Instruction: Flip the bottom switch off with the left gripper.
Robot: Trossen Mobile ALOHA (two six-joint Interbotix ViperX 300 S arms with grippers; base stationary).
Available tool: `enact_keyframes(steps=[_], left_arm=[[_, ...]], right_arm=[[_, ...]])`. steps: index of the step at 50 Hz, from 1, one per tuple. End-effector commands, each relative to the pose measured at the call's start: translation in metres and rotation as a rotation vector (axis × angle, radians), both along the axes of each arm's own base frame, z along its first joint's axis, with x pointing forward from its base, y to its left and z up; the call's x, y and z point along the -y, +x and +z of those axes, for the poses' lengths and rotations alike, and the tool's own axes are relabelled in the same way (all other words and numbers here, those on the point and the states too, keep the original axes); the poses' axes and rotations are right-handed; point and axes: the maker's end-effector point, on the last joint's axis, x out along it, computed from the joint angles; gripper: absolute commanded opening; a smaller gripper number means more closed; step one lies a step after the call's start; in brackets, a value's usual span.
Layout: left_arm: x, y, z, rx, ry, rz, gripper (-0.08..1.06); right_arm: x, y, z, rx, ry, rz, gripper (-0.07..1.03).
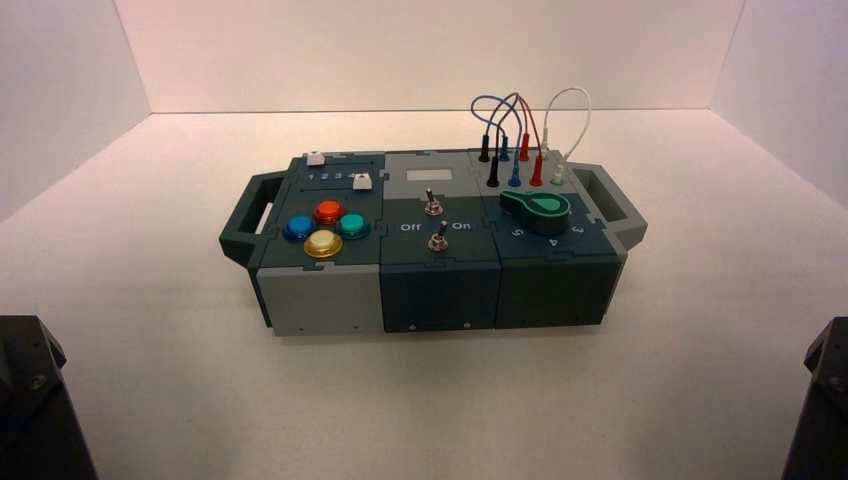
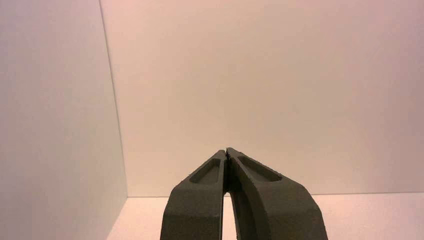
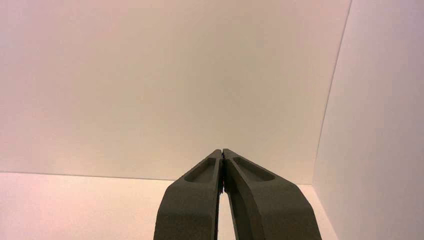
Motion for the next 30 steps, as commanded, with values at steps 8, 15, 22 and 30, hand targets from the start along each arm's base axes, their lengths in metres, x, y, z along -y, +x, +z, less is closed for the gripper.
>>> enact_keyframes(steps=[8, 15, 22, 30], left_arm=[[0.0008, 0.0012, 0.0055, 0.009, 0.006, -0.003, -0.03], [0.0004, 0.0007, 0.0057, 0.009, 0.006, -0.001, -0.03], [0.0008, 0.0008, 0.0056, 0.006, 0.006, -0.003, -0.03], [0.0034, 0.0019, 0.0, -0.023, -0.003, -0.013, -0.03]], right_arm=[[-0.0001, 0.0009, 0.0037, 0.012, 0.004, 0.0, -0.02], [0.0004, 0.0005, 0.0037, 0.014, 0.004, -0.002, -0.02], [-0.0014, 0.0002, 0.0012, 0.007, 0.012, 0.005, -0.02], [-0.0042, -0.0001, -0.0022, -0.01, 0.012, 0.016, -0.02]])
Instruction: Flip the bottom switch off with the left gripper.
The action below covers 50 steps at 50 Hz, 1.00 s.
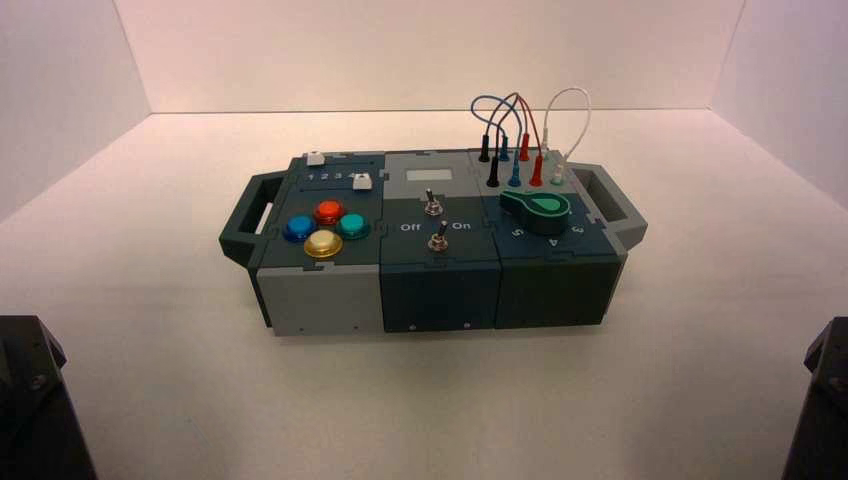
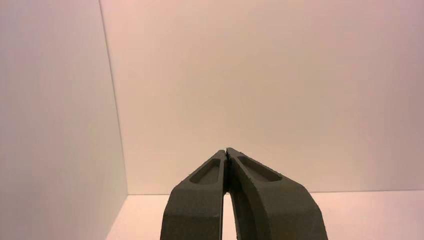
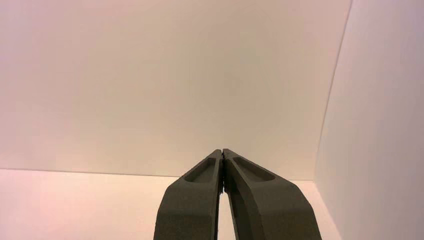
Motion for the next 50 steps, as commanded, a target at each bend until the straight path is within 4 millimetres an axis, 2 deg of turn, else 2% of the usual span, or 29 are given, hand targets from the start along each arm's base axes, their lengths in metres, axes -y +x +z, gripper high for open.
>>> enact_keyframes(steps=[1, 8, 21, 29, 37, 50], left_arm=[[0.004, 0.002, 0.002, -0.008, -0.001, -0.015, -0.03], [0.01, 0.004, -0.003, -0.037, -0.012, -0.039, -0.03], [0.039, 0.005, -0.017, -0.138, -0.009, -0.148, -0.03], [0.066, 0.005, -0.028, -0.228, 0.003, -0.248, -0.03], [0.091, 0.005, -0.039, -0.328, 0.021, -0.332, -0.03], [0.143, -0.004, -0.056, -0.543, 0.072, -0.495, -0.03]], right_arm=[[-0.002, 0.002, 0.004, 0.001, 0.008, 0.008, -0.02], [-0.009, 0.002, -0.005, -0.056, 0.016, 0.031, -0.02], [-0.032, 0.005, -0.029, -0.184, 0.001, 0.116, -0.02], [-0.046, 0.004, -0.046, -0.314, 0.046, 0.154, -0.02], [-0.049, 0.006, -0.063, -0.462, 0.095, 0.147, -0.02], [-0.059, 0.0, -0.089, -0.619, 0.096, 0.17, -0.02]])
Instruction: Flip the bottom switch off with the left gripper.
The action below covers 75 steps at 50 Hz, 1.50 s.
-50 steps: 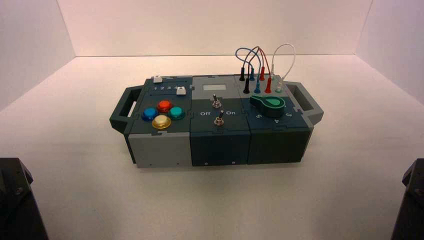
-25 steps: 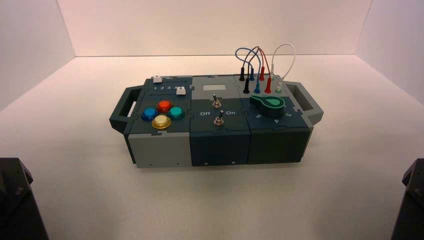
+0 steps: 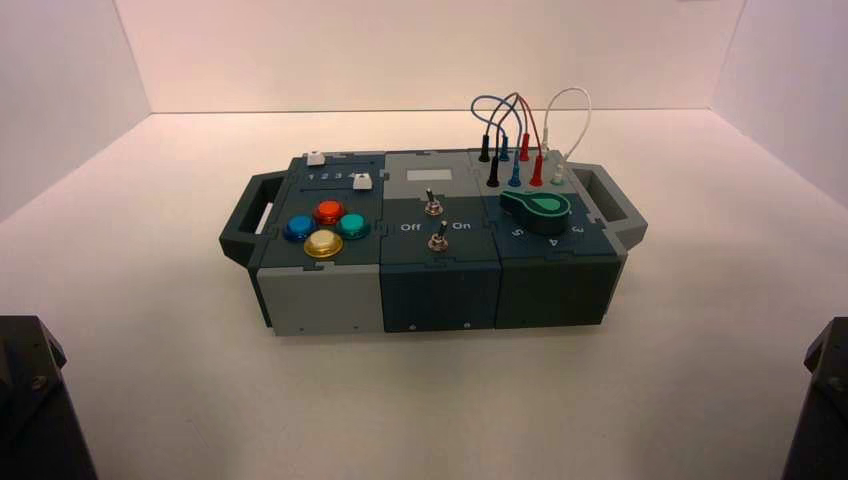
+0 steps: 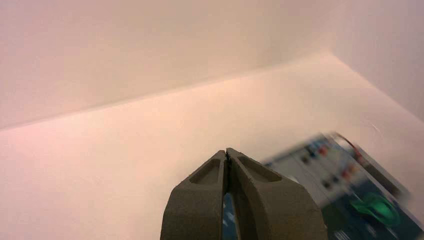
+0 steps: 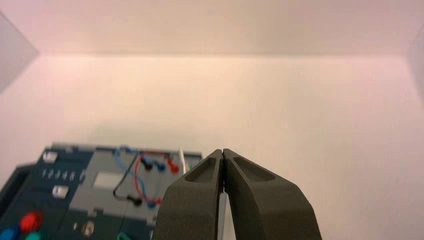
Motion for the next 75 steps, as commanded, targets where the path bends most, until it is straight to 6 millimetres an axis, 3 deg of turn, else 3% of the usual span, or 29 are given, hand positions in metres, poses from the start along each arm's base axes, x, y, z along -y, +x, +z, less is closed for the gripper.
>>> enact_keyframes(steps=[1, 10, 22, 31, 43, 53, 75], left_arm=[[0.022, 0.0, 0.011, -0.053, 0.012, -0.064, -0.03], [0.046, -0.017, -0.006, -0.279, 0.112, -0.144, -0.03], [0.053, -0.05, -0.03, -0.51, 0.237, -0.206, -0.03], [0.056, -0.069, -0.044, -0.597, 0.234, -0.231, -0.03], [0.06, -0.076, -0.063, -0.698, 0.258, -0.234, -0.03], [0.076, -0.079, -0.073, -0.746, 0.311, -0.276, -0.03], [0.101, -0.075, -0.069, -0.814, 0.361, -0.309, -0.03]], right_arm=[[-0.006, 0.001, 0.004, -0.026, 0.017, 0.012, -0.02], [-0.009, -0.004, -0.003, -0.07, 0.026, 0.019, -0.02], [-0.01, -0.008, -0.007, -0.106, 0.032, 0.02, -0.02], [-0.013, -0.012, -0.018, -0.171, 0.054, 0.015, -0.02], [-0.022, -0.017, -0.045, -0.296, 0.054, 0.032, -0.02], [-0.024, -0.014, -0.07, -0.395, 0.027, 0.029, -0.02], [-0.035, 0.003, -0.116, -0.572, -0.041, 0.052, -0.02]])
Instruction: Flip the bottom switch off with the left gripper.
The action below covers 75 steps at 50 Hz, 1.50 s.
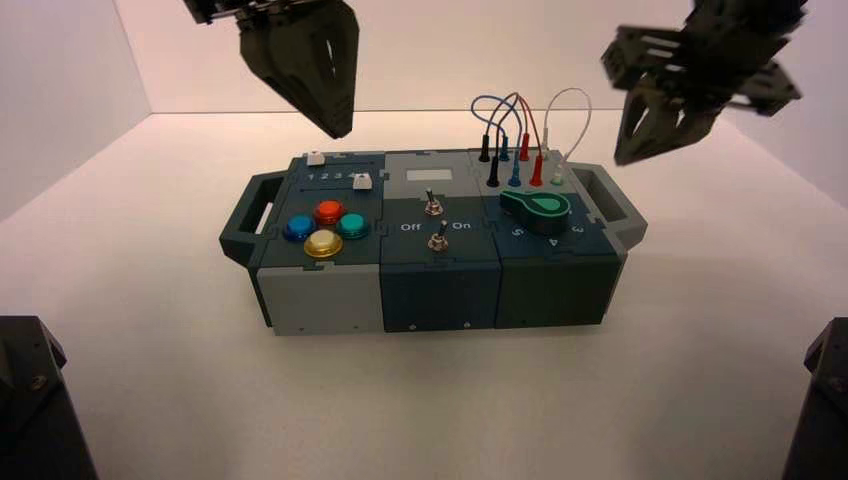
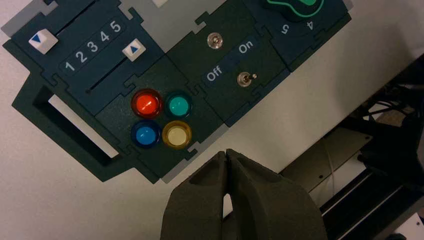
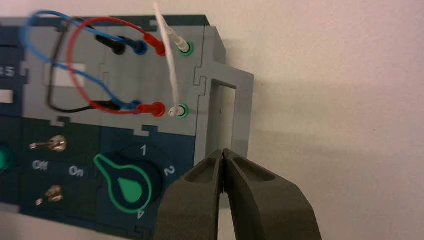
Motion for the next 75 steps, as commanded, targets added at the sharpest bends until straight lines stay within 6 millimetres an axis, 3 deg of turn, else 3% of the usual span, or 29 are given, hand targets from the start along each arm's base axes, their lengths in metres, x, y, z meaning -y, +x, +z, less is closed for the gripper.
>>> enact_keyframes(steps=[1, 9, 39, 58, 75], left_arm=[[0.009, 0.005, 0.011, -0.003, -0.01, 0.001, -0.03], [0.013, 0.005, 0.008, -0.045, 0.027, -0.001, -0.03], [0.038, 0.011, 0.005, -0.121, 0.047, 0.04, -0.03], [0.078, -0.018, -0.012, -0.23, 0.069, 0.103, -0.03], [0.105, -0.012, -0.012, -0.237, 0.063, 0.128, -0.03]], right_arm=[[-0.01, 0.012, -0.002, -0.009, -0.002, 0.021, -0.02], [-0.019, 0.017, -0.017, -0.057, -0.018, 0.047, -0.02], [-0.02, 0.031, -0.055, -0.157, -0.088, 0.089, -0.02], [-0.015, 0.027, -0.068, -0.205, -0.142, 0.139, -0.02], [-0.015, 0.026, -0.072, -0.225, -0.151, 0.152, -0.02]])
